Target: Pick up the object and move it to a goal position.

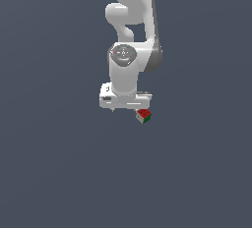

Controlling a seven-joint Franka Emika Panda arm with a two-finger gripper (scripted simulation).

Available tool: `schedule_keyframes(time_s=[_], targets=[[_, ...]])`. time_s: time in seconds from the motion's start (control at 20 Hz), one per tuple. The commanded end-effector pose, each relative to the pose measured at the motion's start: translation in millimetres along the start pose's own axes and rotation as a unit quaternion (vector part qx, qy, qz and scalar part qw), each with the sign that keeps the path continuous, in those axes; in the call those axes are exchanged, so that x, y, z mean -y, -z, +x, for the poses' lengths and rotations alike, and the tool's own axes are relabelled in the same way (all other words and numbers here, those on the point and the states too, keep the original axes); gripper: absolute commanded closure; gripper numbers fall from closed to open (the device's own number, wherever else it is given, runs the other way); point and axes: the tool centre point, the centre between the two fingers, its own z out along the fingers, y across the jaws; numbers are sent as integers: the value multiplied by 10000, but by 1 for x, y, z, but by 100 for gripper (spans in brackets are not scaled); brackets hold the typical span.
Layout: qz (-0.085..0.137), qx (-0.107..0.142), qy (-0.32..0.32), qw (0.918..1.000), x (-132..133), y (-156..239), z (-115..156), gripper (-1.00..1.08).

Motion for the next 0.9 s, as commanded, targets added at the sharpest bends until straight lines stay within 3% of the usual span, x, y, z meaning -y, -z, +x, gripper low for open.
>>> schedule_keyframes(time_s=[0.0,0.85], targets=[[0,0,0,10000,0,0,0,-92],[4,34,304,9995,7,-7,1,-92]])
